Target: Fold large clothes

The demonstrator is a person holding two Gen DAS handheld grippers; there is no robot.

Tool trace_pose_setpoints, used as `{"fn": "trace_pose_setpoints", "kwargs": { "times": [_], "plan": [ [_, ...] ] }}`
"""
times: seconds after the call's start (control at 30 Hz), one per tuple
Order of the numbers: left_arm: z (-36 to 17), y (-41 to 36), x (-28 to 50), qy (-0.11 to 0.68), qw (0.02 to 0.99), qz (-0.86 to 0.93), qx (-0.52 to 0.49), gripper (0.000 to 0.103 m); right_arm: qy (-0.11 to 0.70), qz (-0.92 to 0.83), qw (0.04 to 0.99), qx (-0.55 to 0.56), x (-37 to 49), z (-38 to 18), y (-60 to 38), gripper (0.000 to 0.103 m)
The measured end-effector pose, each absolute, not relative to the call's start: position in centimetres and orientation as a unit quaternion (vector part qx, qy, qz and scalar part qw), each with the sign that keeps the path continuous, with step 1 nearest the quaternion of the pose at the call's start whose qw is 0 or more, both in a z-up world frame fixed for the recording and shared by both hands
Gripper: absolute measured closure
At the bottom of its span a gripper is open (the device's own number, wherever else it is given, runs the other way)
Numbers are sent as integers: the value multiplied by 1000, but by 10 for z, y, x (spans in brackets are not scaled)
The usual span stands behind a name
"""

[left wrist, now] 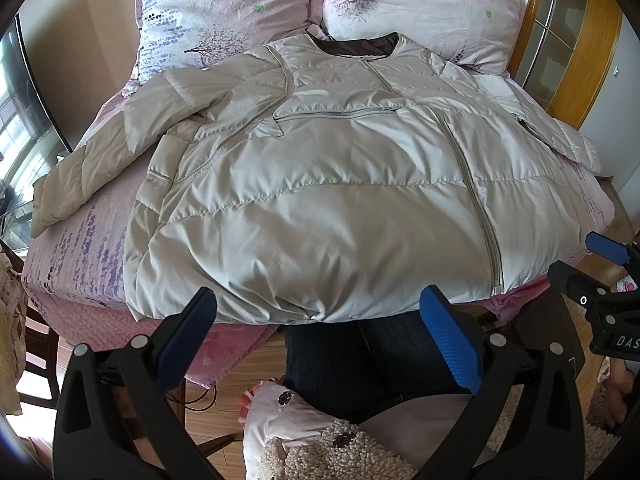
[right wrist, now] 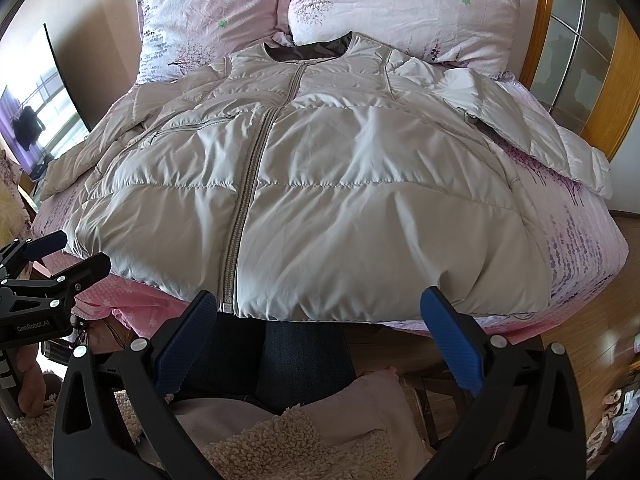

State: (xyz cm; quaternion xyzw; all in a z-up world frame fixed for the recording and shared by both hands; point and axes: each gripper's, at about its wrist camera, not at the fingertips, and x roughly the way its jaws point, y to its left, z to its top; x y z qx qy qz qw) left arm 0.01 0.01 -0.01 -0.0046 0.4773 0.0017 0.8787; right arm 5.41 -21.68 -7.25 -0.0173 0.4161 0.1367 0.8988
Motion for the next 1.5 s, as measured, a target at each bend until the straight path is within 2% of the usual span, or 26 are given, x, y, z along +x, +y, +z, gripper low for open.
{"fn": "trace_pose_setpoints", "kwargs": {
  "times": [1.5],
  "plan": [
    [-4, -3, 6, 485, 874, -29, -15, 2, 413, 132, 901, 12, 66, -72, -229, 1]
  ]
}}
